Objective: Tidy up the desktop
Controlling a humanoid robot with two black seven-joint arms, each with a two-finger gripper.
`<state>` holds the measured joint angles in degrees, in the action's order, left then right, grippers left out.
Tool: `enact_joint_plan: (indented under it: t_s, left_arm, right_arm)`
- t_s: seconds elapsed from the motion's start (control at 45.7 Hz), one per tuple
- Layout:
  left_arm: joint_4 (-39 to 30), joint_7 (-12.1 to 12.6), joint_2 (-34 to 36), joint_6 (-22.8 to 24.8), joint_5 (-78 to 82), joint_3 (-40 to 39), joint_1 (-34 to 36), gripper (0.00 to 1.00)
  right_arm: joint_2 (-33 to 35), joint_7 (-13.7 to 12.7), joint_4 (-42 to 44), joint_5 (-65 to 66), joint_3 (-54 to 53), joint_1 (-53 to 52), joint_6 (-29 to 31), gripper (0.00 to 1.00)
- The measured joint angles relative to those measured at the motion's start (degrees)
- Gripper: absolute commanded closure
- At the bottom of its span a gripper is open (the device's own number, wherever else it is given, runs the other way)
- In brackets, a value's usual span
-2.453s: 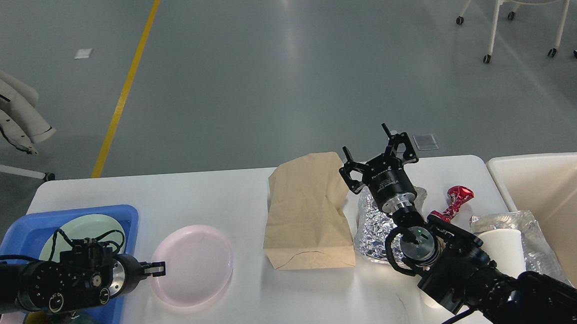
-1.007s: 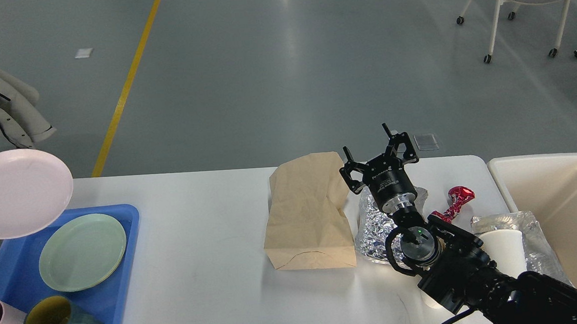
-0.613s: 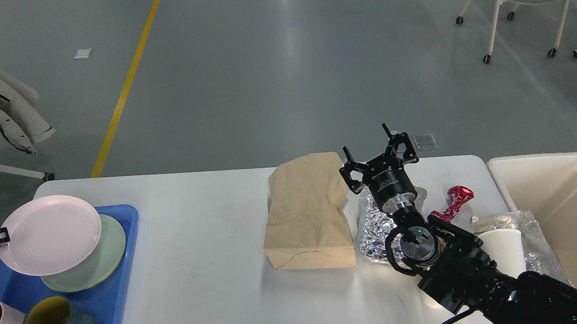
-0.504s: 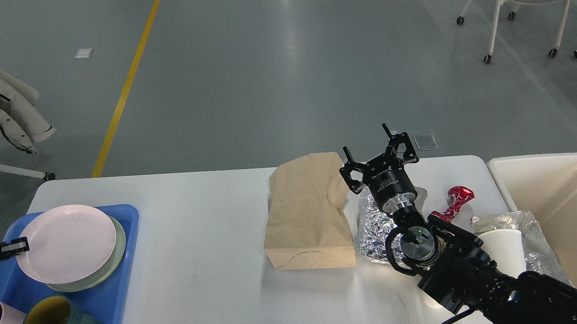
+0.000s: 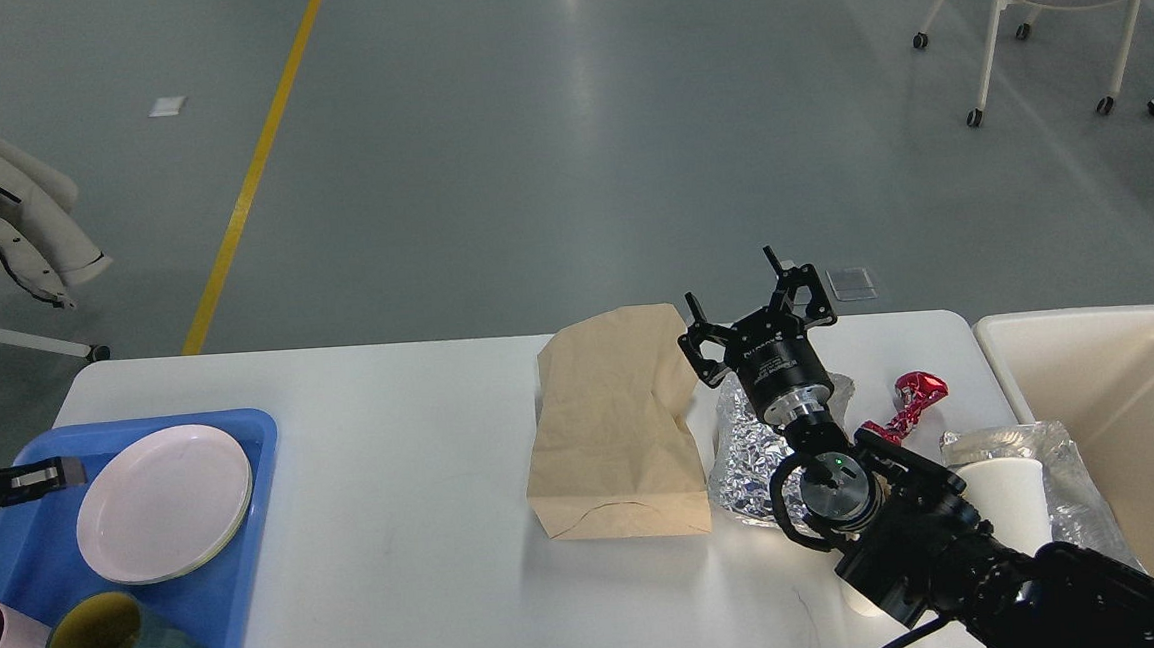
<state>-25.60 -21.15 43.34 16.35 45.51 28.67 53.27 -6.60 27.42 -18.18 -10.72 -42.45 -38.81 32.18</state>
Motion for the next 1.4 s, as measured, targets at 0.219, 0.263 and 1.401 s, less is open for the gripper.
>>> enact_joint_plan:
  t_s: [0.219, 0.263, 1.401]
  left_arm:
    - [0.31, -6.62, 9.04, 13.42, -2.32, -2.21, 18.9, 0.07]
    - [0.46, -7.73, 11.14, 18.24, -4.28, -3.46, 25.46, 0.07]
    - [2.74, -6.67, -11.68, 38.65, -57.49, -51.73, -5.17, 0.06]
  right_arm:
    - [0.0, 0.0, 0.05, 0.0, 0.0, 0.03, 0.0, 0.0]
    - [0.0, 0.0, 0.06, 0.0, 0.0, 0.04, 0.0, 0.0]
    - [-0.01, 0.0, 0.08, 0.0, 0.0, 0.05, -0.02, 0.0]
